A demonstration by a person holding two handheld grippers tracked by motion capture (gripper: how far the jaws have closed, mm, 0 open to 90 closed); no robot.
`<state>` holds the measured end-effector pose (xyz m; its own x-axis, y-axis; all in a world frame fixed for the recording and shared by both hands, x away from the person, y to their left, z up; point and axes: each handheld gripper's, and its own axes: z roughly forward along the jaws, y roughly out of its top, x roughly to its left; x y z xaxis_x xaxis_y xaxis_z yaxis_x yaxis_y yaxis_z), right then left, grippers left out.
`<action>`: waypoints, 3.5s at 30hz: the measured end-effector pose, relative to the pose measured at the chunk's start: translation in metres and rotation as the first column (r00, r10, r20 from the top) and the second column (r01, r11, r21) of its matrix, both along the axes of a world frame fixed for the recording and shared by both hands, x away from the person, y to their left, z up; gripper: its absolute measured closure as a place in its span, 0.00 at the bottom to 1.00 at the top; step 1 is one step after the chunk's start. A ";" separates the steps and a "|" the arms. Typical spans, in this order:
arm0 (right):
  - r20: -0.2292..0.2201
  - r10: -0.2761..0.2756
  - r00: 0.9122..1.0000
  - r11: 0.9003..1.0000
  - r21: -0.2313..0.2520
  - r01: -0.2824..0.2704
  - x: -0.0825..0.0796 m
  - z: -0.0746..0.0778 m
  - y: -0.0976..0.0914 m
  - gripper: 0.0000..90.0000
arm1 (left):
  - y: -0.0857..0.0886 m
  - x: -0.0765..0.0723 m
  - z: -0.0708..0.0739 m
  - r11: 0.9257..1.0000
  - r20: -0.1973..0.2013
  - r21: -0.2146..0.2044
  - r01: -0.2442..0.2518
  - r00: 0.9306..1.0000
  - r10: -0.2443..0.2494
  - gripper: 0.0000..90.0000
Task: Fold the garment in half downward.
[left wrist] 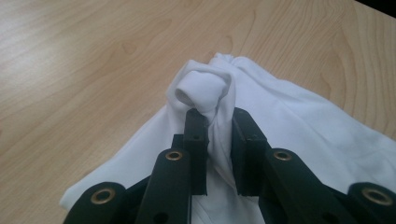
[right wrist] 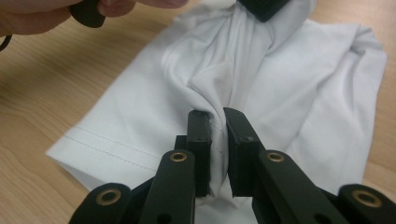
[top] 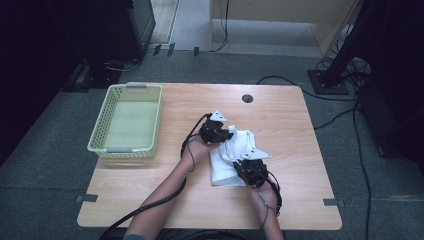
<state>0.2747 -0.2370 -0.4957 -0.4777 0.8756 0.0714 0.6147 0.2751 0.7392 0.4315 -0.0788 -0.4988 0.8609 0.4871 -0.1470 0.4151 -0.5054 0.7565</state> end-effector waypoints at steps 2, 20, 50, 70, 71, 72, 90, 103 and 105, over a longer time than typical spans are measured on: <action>-0.016 -0.006 1.000 1.000 0.000 0.006 0.001 -0.006 -0.002 0.92 | -0.002 0.000 -0.005 1.000 -0.005 0.001 -0.001 1.000 0.001 0.89; -0.035 0.041 0.999 0.999 0.029 -0.040 0.002 -0.020 0.013 0.92 | 0.028 -0.008 -0.008 0.998 -0.011 0.059 -0.007 1.000 0.007 0.88; 0.001 0.055 0.999 0.998 0.035 -0.055 0.003 -0.018 0.027 0.39 | 0.052 -0.014 0.006 0.993 0.027 0.053 -0.101 0.995 0.100 0.34; 0.023 0.061 0.998 0.997 0.054 -0.062 0.014 -0.001 0.037 0.25 | 0.072 -0.033 0.009 0.990 0.049 0.051 -0.128 0.991 0.125 0.24; 0.021 0.064 0.998 0.997 0.051 -0.065 0.015 -0.001 0.038 0.25 | 0.072 -0.034 0.008 0.990 0.048 0.051 -0.130 0.991 0.127 0.24; 0.022 0.064 0.998 0.997 0.049 -0.065 0.016 0.000 0.038 0.25 | 0.073 -0.034 0.007 0.990 0.045 0.051 -0.130 0.991 0.128 0.24; -0.004 0.062 0.998 0.997 0.045 -0.062 0.034 -0.004 0.048 0.20 | 0.090 -0.043 0.000 0.984 0.036 0.038 -0.171 0.985 0.170 0.24; -0.016 0.065 0.998 0.998 0.013 -0.065 0.045 -0.009 0.057 0.19 | 0.096 -0.045 -0.009 0.982 0.071 0.075 -0.175 0.983 0.170 0.24; -0.016 0.059 0.998 0.998 0.010 -0.058 0.047 -0.011 0.059 0.19 | 0.096 -0.044 -0.010 0.982 0.073 0.075 -0.175 0.983 0.169 0.24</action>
<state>0.3218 -0.1781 -0.5066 -0.5269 0.8454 0.0881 0.6097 0.3037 0.7322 0.3871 0.0173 -0.5089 0.7698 0.6366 -0.0469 0.4519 -0.4915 0.7445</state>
